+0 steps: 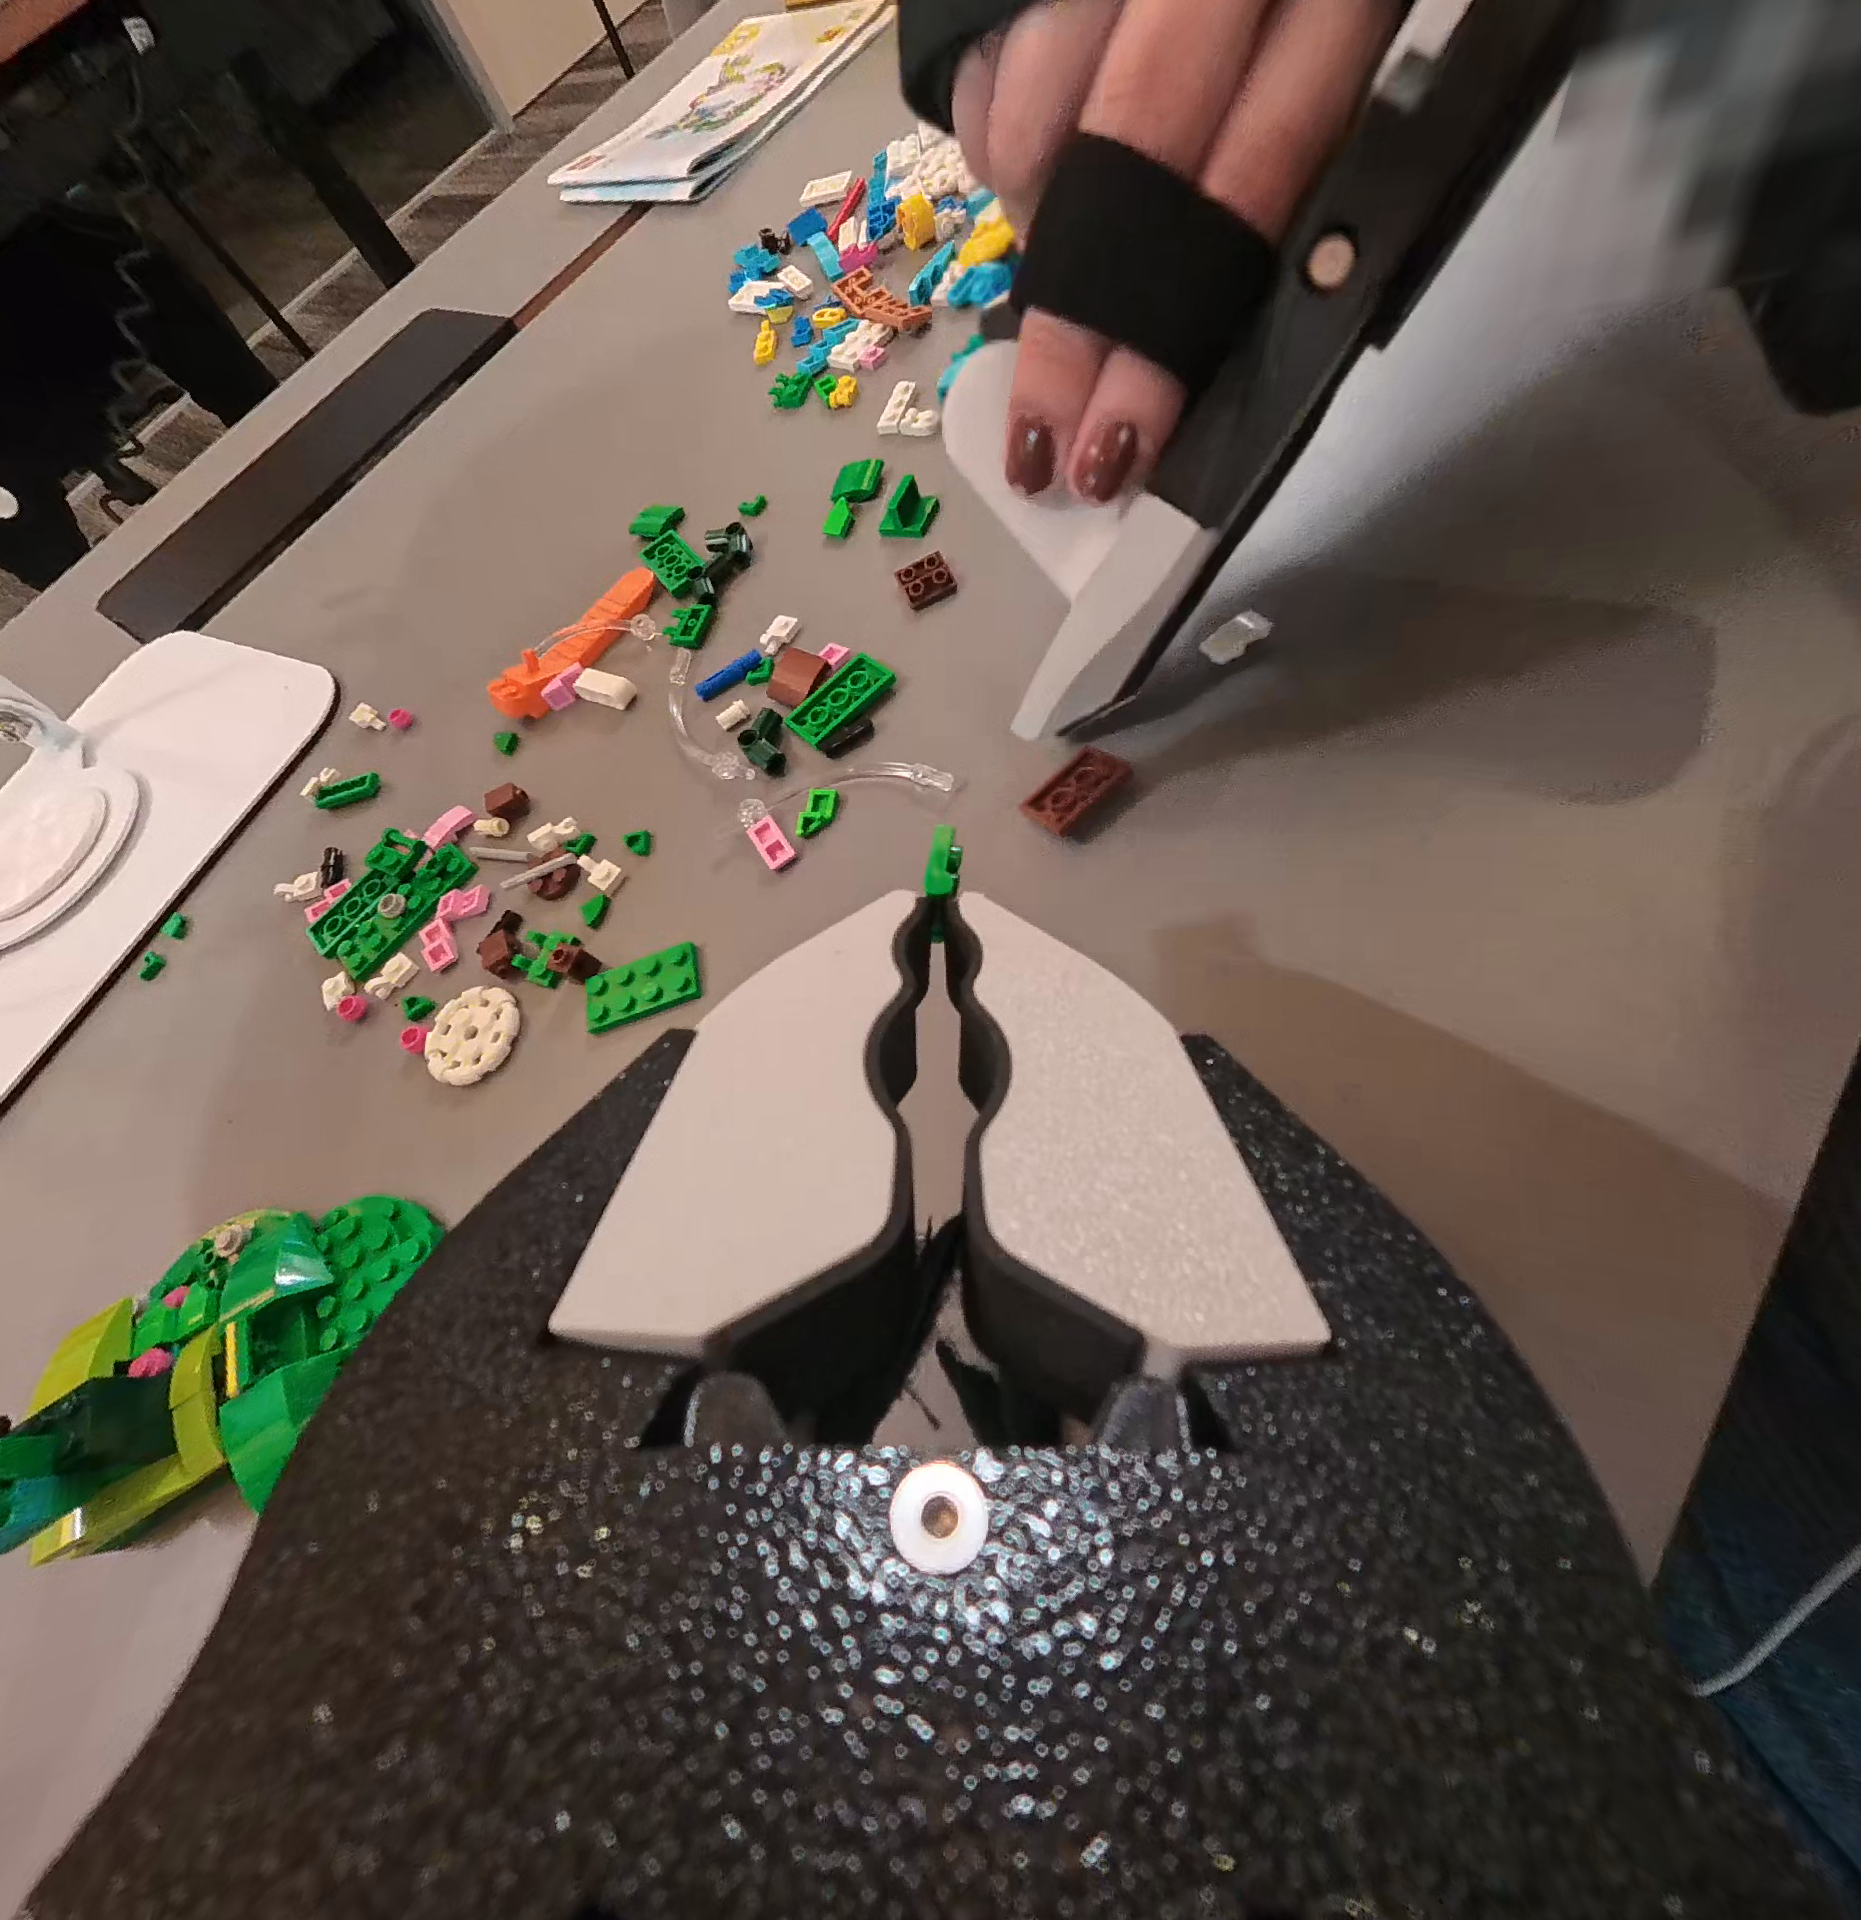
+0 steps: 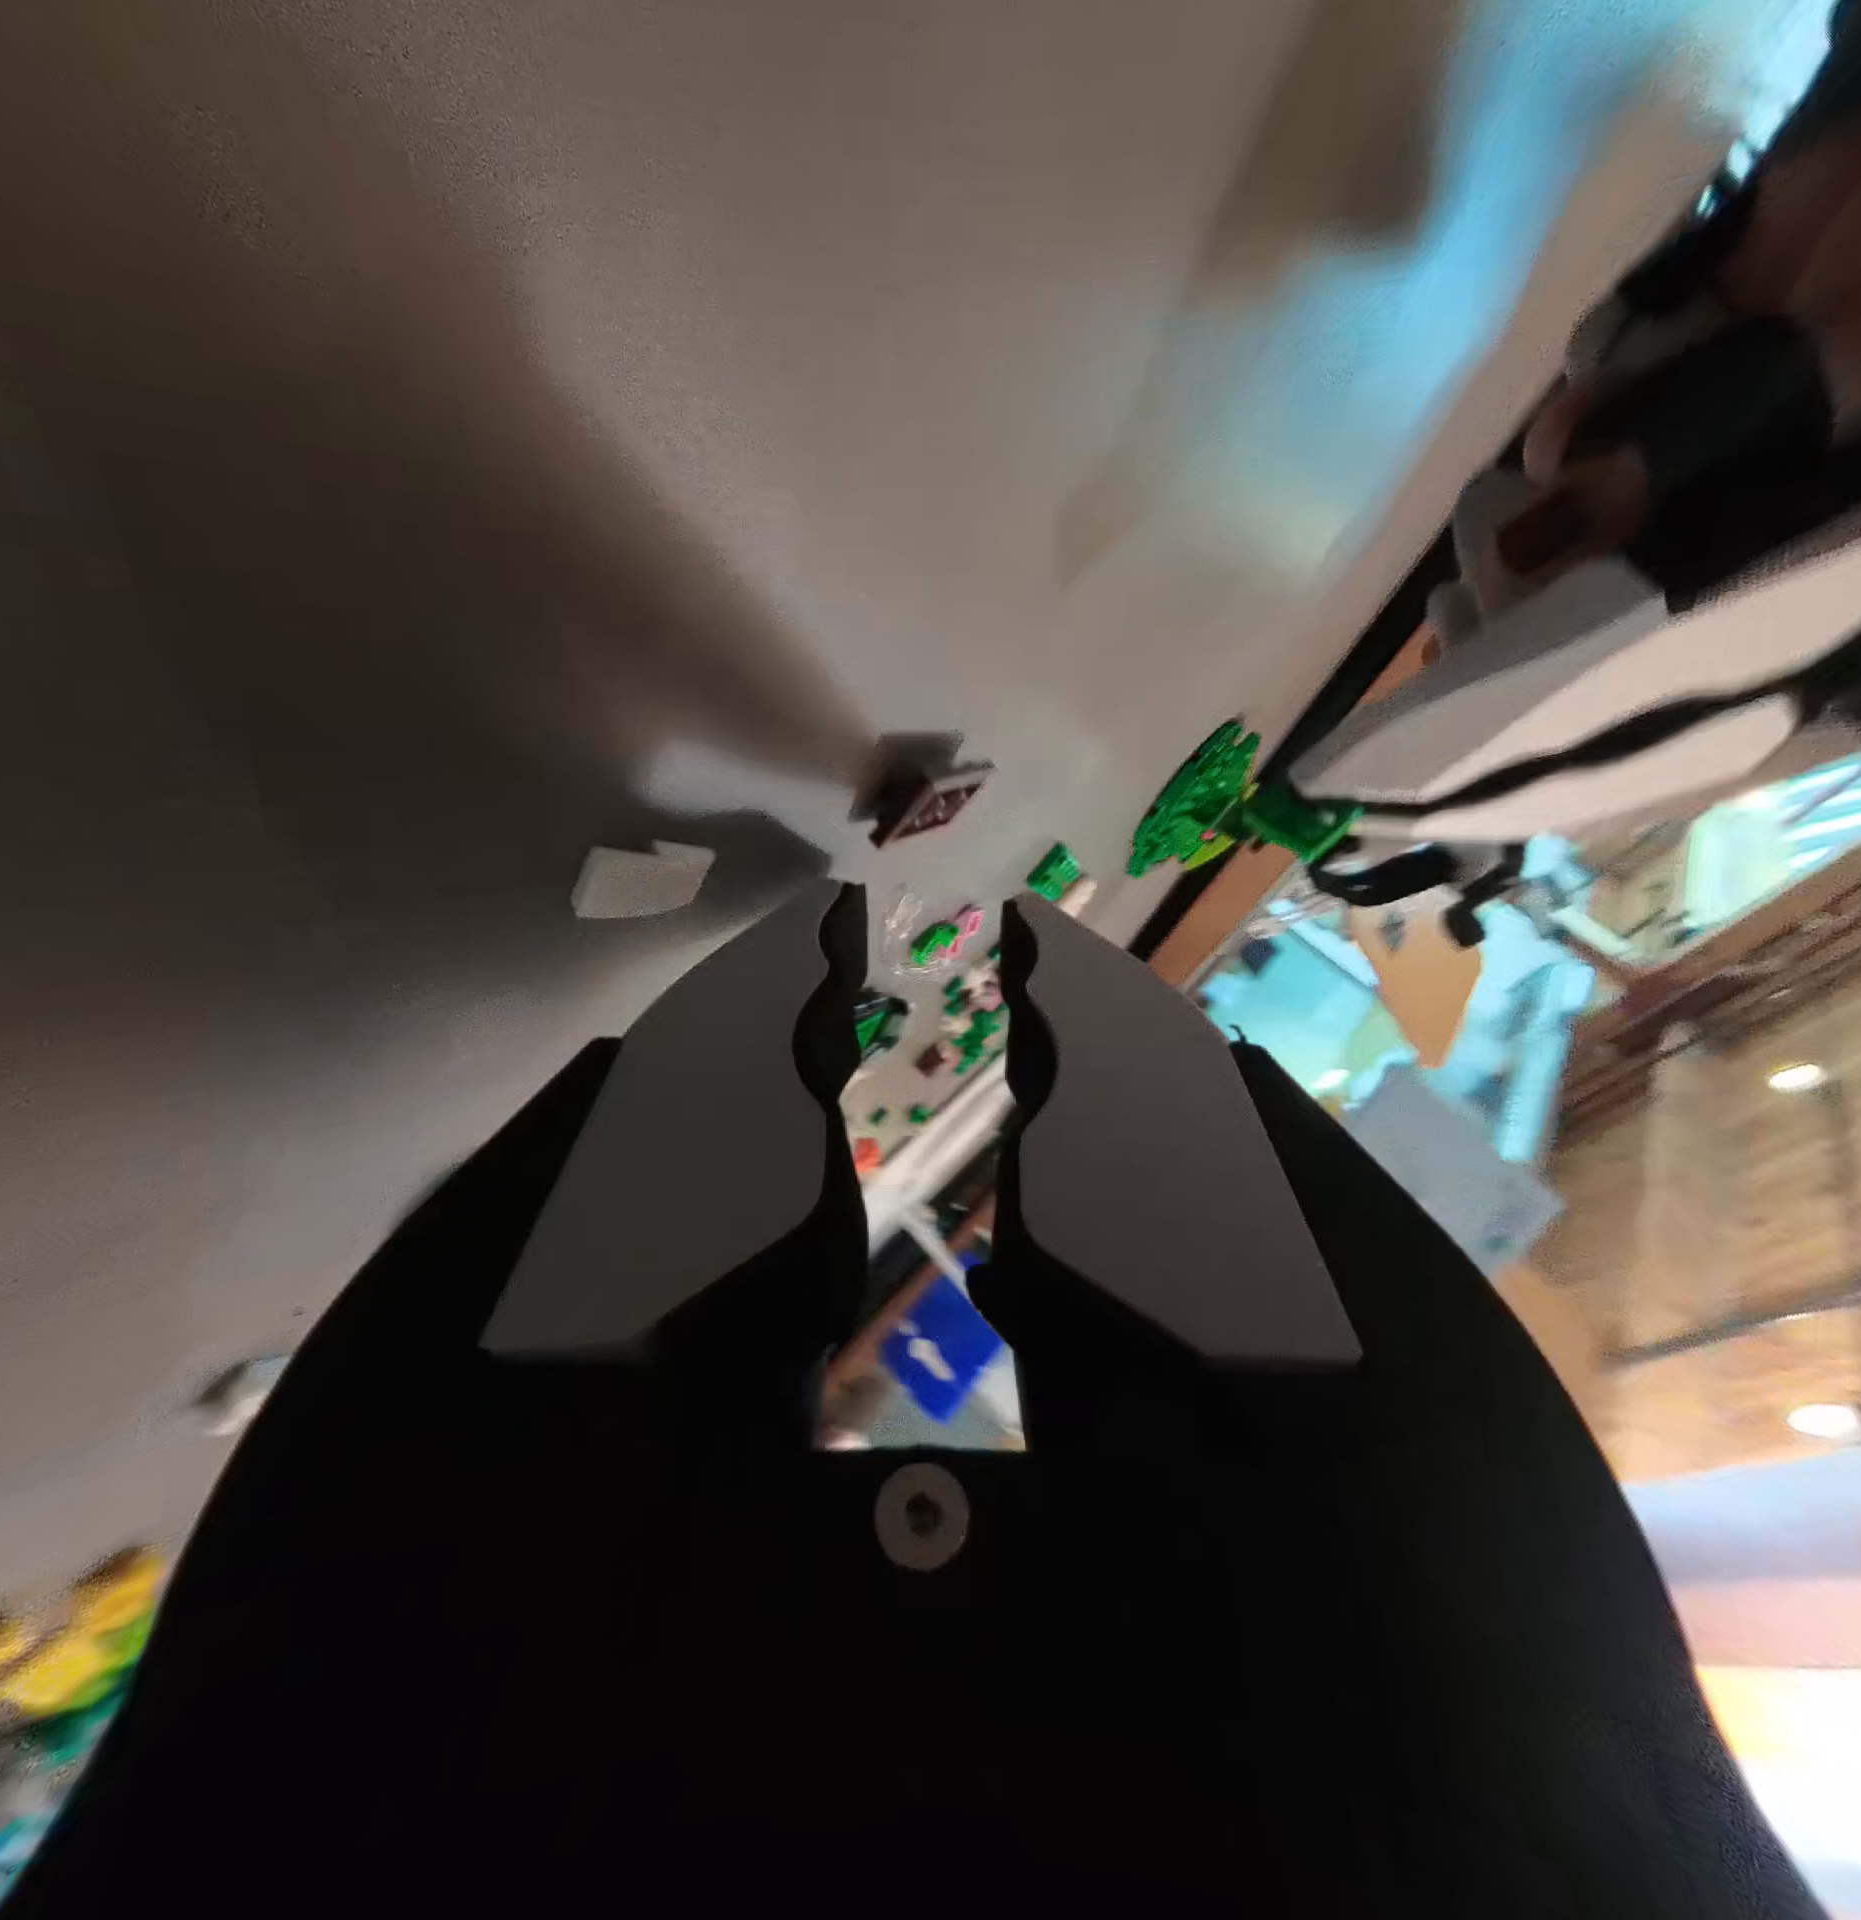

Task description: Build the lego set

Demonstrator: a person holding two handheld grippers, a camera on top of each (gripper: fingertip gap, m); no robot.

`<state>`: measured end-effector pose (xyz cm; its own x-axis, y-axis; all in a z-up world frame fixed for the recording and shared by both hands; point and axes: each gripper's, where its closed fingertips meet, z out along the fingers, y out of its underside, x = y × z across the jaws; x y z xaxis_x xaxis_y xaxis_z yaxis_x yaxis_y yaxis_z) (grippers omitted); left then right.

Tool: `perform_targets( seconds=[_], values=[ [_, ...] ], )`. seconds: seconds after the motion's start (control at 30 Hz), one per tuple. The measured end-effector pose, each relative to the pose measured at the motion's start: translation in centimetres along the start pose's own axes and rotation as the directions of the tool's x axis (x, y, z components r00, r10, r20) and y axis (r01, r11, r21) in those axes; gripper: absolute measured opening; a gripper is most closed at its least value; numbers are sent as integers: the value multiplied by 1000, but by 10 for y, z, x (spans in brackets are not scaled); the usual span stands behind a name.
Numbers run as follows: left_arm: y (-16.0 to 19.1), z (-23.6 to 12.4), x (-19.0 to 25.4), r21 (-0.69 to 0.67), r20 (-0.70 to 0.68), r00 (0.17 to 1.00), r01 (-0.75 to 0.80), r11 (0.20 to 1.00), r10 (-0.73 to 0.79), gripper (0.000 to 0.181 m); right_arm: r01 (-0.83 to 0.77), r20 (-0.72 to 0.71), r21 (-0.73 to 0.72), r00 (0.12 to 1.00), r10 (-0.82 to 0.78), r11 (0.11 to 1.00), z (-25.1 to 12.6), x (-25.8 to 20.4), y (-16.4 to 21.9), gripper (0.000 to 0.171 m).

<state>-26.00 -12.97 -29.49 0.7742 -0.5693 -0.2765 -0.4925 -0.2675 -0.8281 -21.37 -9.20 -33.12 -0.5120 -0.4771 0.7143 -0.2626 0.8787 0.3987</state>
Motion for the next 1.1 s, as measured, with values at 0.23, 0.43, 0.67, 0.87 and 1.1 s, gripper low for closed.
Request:
perform_targets(
  seconds=[0.23,0.43,0.67,0.87,1.1],
  values=[
    [0,0,0,17,-8,1000,3,1000,-3,2,-876,253,84,479,841,474,-13,5,-8,19],
    [-1,3,1,32,12,1000,-17,999,16,2,-971,278,-134,-227,933,-197,-3,2,-26,36],
    [-4,4,-1,15,158,937,-316,948,310,2,-956,198,-159,-276,941,-247,9,0,-19,24],
    [-14,2,10,29,270,751,-631,775,602,2,-984,323,-105,-173,930,-147,-1,15,-9,15],
    [-31,6,12,3,406,538,-809,588,739,1,-991,576,106,-7,818,-83,-45,63,-2,15]
  ],
)
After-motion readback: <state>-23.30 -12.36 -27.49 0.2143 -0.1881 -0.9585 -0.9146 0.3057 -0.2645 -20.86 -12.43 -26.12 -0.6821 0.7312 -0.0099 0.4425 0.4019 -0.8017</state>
